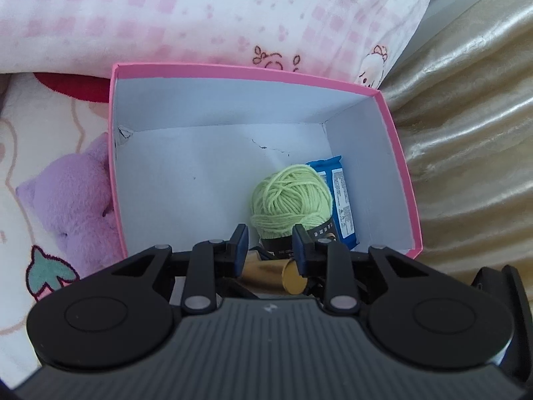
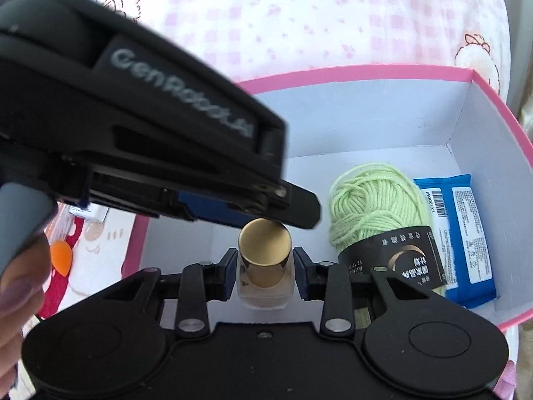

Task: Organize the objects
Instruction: 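Carry the foundation bottle with the left tool into the pink box and lower it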

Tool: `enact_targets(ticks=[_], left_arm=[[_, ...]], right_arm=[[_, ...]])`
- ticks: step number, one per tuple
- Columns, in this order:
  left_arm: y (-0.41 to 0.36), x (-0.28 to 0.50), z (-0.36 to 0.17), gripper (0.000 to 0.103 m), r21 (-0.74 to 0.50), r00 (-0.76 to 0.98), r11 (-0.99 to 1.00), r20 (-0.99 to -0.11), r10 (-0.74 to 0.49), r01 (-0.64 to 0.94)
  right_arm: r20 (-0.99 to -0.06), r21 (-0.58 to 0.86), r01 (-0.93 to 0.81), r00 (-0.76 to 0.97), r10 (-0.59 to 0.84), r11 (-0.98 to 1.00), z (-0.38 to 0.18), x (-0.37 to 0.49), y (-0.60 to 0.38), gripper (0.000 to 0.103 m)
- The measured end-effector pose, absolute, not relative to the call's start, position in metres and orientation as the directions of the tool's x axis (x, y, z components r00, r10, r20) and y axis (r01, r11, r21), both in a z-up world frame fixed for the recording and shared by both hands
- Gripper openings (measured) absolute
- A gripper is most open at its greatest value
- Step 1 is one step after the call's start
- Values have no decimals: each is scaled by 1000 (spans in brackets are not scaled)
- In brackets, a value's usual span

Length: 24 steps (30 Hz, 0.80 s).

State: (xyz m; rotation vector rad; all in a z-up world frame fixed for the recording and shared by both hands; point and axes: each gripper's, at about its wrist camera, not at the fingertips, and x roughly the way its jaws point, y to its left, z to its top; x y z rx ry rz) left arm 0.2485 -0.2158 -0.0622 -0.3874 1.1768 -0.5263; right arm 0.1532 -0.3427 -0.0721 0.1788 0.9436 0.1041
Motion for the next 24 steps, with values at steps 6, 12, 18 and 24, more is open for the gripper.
enact_targets(ticks=[6, 12, 18, 24], left_arm=[[-202, 245, -54, 27, -535, 306, 821, -762, -571, 199], [-188, 244, -52, 27, -525, 353, 831, -754, -553, 180], [-185, 249, -55, 27, -520, 364, 835, -754, -547, 178], [-192, 253, -52, 27, -497, 378, 846, -758, -531, 192]], right_arm=[[-829, 235, 32, 529, 183, 972, -70, 161, -357, 40], [-832, 185, 38, 539, 135, 982, -77, 178, -359, 40], [-835, 123, 34, 544, 85, 992, -84, 205, -345, 41], [-855, 77, -1, 515, 67, 997, -87, 202, -344, 45]])
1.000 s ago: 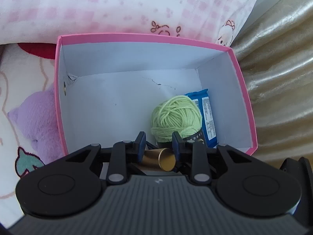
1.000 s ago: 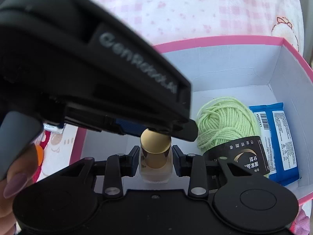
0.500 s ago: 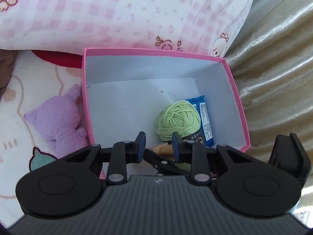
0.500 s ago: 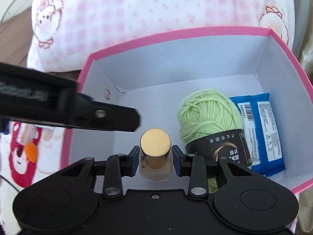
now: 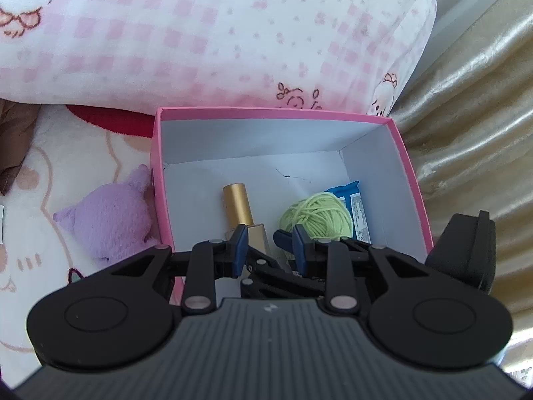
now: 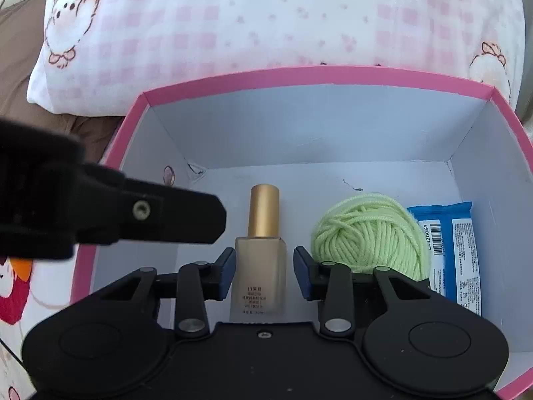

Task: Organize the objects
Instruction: 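Carry the foundation bottle with the left tool into the pink box and lower it, then open the left tool and withdraw it toward the orange sponge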

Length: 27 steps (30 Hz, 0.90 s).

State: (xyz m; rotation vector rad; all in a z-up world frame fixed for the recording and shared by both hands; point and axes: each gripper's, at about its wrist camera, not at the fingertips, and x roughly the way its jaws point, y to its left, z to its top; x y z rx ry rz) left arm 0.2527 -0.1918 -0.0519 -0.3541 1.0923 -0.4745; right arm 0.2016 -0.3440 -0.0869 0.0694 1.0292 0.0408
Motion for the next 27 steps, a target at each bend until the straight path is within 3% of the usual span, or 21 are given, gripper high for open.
enact_targets(ticks=[5, 10, 18, 22, 27], left_arm=[[-193, 251, -52, 27, -458, 395, 867, -772, -498, 197], [-188, 249, -53, 26, -467, 399, 866, -770, -499, 181], [-195, 230, -55, 27, -475, 371, 858, -774, -513, 194], [-198, 222, -55, 28, -486, 350, 856, -782, -517, 178], [-189, 209, -37, 43, -490, 317, 855, -794, -518, 167]], right_arm=[[-867, 54, -43, 494, 68, 998, -90, 192, -341, 46], [-871, 25, -82, 488, 62, 996, -91, 190, -338, 39], [-909, 74, 27, 414, 56, 997, -80, 161, -354, 37], [-861, 89, 53, 506, 50, 995, -52, 136, -357, 38], [-794, 69, -33, 604, 75, 997, -1, 100, -352, 40]])
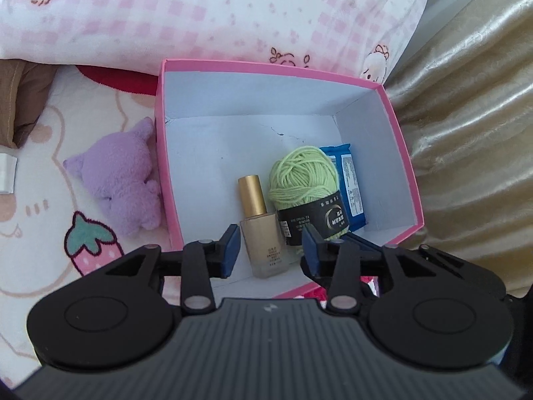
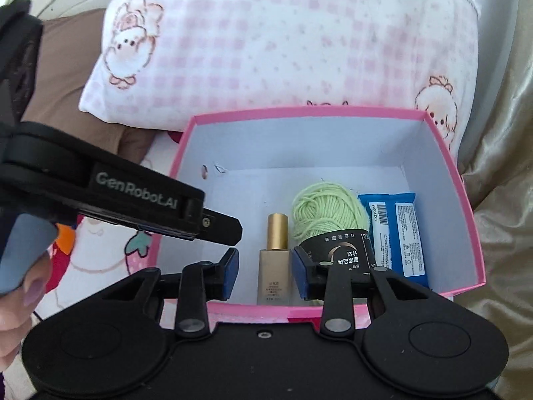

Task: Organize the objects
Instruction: 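Open the left tool and withdraw it toward the orange sponge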

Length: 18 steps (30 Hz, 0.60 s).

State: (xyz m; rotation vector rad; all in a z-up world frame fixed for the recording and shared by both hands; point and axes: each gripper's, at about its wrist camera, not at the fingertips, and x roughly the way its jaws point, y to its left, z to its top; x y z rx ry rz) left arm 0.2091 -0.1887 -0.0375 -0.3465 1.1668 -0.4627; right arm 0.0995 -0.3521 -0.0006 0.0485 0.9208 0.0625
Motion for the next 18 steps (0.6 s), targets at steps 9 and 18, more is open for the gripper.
enact_targets(ticks=[9, 18], left_arm=[[-153, 166, 10, 53, -402, 342, 890, -822, -455, 217], [-111, 124, 39, 58, -397, 355, 894, -821, -447, 207]], right_arm=[[-762, 77, -125, 632, 139, 989, 38, 65, -313, 46], [-752, 28, -256, 631, 190, 966, 70, 28, -268, 57]])
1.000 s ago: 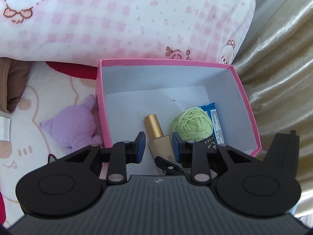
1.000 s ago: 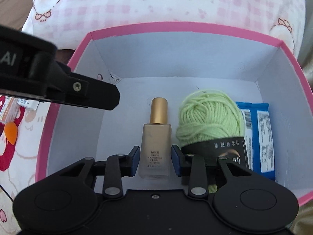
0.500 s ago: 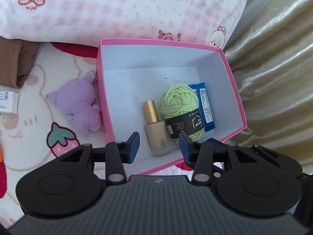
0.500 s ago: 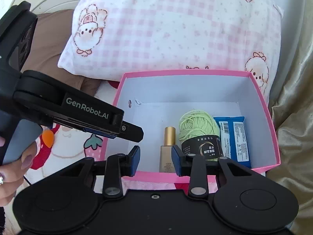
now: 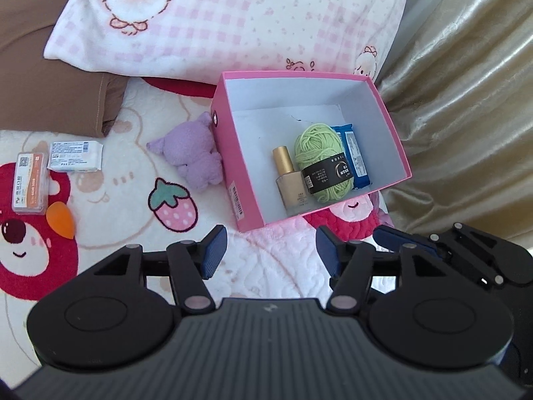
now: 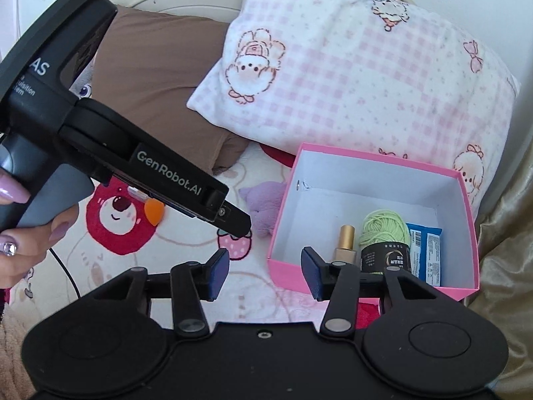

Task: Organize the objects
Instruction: 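Open the left tool and withdraw it toward the orange sponge, then close the left tool on the orange makeup sponge and lift it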

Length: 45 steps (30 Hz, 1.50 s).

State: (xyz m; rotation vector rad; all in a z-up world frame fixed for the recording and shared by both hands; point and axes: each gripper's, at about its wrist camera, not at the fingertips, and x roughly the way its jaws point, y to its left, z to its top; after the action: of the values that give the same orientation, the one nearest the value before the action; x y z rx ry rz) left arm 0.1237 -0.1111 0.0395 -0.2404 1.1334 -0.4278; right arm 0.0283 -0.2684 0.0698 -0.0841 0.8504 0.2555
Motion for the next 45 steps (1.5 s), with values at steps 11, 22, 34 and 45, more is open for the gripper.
enact_targets(ticks=[11, 22, 34, 45], left_arm=[[-26, 88, 43, 73, -417, 479, 905, -779, -404, 85], [70, 100, -4, 89, -379, 516, 924, -804, -296, -60], [106, 115, -68, 89, -454, 606, 890, -722, -333, -51], [121, 132, -131, 86, -538, 615, 841, -684, -392, -63]], right_arm=[[-713, 22, -463, 614, 338, 886, 69, 32, -196, 85], [-663, 125, -543, 577, 477, 830, 23, 74, -156, 88], [-596, 277, -490, 587, 548, 827, -39, 117, -132, 88], [-695, 119, -545, 551, 462, 830, -104, 142, -82, 87]])
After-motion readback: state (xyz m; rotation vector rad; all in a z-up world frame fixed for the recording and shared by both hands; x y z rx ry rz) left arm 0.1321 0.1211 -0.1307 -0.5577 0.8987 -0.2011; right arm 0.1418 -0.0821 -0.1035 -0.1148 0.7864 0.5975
